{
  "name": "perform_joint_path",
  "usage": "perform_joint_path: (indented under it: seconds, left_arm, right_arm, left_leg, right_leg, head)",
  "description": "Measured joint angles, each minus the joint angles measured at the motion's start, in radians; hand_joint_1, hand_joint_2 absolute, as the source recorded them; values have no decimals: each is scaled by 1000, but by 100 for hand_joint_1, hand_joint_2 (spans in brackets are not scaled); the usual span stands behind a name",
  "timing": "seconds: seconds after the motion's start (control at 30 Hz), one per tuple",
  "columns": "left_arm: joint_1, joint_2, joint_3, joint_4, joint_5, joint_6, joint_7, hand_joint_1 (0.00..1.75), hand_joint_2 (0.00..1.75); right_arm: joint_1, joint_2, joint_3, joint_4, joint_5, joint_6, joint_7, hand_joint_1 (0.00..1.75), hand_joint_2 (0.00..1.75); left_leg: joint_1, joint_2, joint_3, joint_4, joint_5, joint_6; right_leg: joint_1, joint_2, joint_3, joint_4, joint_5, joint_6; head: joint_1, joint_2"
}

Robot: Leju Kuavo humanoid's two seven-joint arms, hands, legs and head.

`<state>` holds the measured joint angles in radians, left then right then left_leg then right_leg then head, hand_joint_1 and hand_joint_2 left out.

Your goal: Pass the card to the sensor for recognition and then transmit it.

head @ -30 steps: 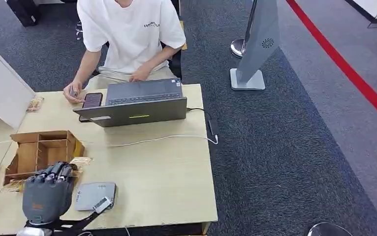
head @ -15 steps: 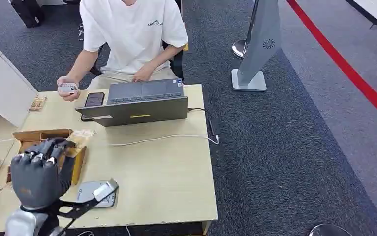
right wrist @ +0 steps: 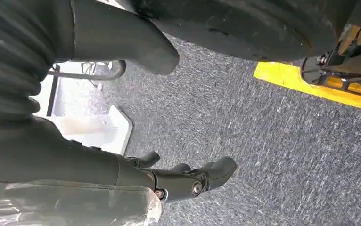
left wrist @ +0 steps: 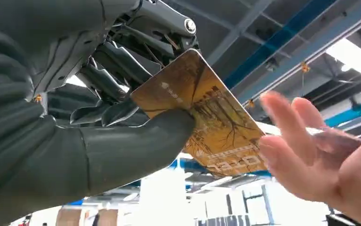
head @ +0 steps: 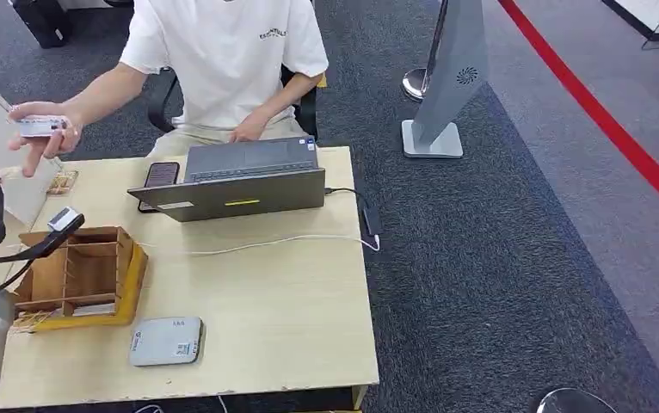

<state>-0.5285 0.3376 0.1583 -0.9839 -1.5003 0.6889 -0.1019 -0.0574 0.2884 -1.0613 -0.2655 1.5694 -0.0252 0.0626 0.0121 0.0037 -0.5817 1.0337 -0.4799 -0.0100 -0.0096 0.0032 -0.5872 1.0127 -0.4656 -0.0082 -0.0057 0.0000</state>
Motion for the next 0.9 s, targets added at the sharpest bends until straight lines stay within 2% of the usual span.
perform_joint_path:
  seconds: [0.33, 0.63, 0.83, 0.87, 0.9]
  left_arm:
    - [-14, 0, 10, 60, -1, 1, 0, 175, 175]
    - [-17, 0, 11, 73, -1, 1, 0, 175, 175]
    - [-17, -16, 12, 73, -8, 1, 0, 175, 175]
    - [-17, -18, 13, 73, -6, 1, 0, 0, 175]
    - [-16, -21, 15, 73, 1, 1, -2, 0, 175]
  right_arm:
    - [-4, -4, 0, 14, 0, 0, 0, 0, 175]
    - [-5, -6, 0, 17, 0, 0, 0, 0, 175]
    - [-5, -7, 0, 19, -2, -1, 23, 0, 175]
    - [-6, -7, 0, 19, -2, -1, 24, 0, 175]
    - [-5, -7, 0, 19, -2, -1, 22, 0, 175]
  left_leg:
    - [0, 0, 0, 0, 0, 0]
    - [0, 0, -1, 0, 0, 0]
    - [0, 0, -2, 0, 0, 0]
    - [0, 0, -2, 0, 0, 0]
    - [0, 0, -2, 0, 0, 0]
  right_leg:
    - [0, 0, 0, 0, 0, 0]
    - [0, 0, -2, 0, 0, 0]
    - [0, 0, -2, 0, 0, 0]
    - [0, 0, -2, 0, 0, 0]
    - [0, 0, -2, 0, 0, 0]
  head:
    - [0, 0]
    - [0, 0]
    - [0, 0]
    - [0, 0]
    - [0, 0]
